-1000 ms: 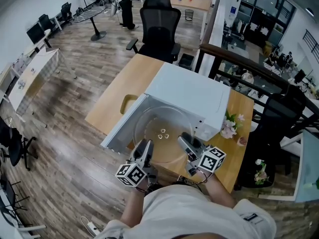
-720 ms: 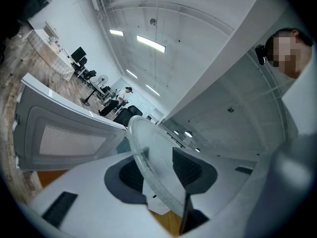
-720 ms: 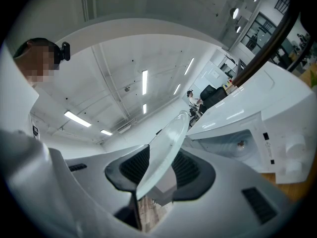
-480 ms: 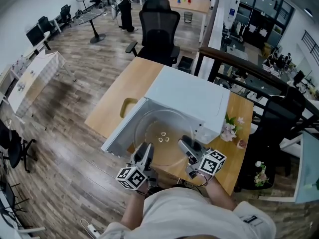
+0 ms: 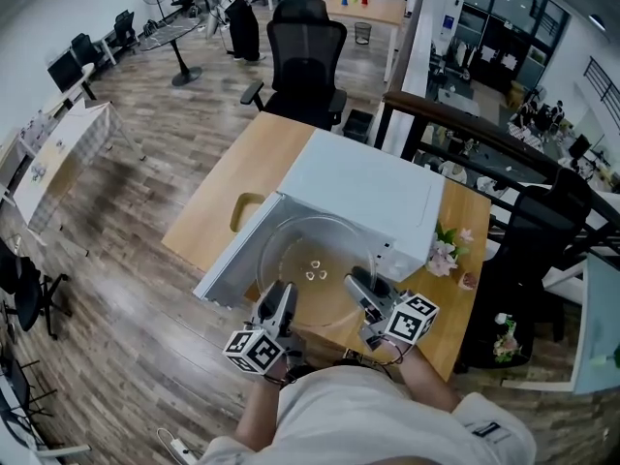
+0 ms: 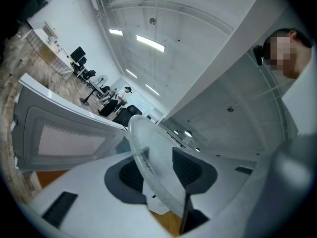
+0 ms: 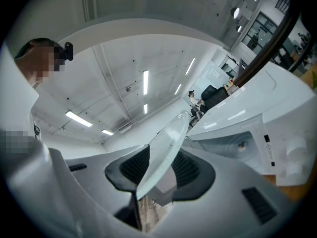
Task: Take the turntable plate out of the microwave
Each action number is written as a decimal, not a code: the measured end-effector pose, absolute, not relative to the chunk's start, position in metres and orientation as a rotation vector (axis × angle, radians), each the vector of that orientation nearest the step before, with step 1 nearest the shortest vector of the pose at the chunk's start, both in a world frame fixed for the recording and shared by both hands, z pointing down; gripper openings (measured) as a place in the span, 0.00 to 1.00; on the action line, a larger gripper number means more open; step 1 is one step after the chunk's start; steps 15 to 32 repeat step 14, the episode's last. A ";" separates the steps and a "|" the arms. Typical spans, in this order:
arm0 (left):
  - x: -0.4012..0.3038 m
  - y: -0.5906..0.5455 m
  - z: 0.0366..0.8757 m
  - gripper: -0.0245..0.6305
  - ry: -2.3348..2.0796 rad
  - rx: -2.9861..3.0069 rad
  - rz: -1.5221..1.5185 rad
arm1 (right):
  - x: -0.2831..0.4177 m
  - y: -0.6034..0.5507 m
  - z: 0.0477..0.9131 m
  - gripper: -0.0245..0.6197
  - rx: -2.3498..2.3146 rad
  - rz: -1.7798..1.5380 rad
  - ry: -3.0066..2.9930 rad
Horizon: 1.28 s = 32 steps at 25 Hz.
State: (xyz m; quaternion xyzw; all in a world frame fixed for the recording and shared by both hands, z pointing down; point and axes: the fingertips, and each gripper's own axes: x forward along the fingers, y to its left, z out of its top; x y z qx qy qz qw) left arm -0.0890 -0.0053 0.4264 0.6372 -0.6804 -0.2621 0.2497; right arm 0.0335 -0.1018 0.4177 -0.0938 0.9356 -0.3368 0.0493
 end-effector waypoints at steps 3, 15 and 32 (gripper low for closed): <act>-0.088 -0.007 0.425 0.30 -1.848 1.741 -0.712 | 0.035 -0.103 0.416 0.26 -0.283 -1.024 2.848; -0.085 -0.011 0.423 0.30 -1.844 1.751 -0.718 | 0.038 -0.107 0.413 0.26 -0.294 -1.015 2.857; -0.085 -0.011 0.423 0.30 -1.844 1.751 -0.718 | 0.038 -0.107 0.413 0.26 -0.294 -1.015 2.857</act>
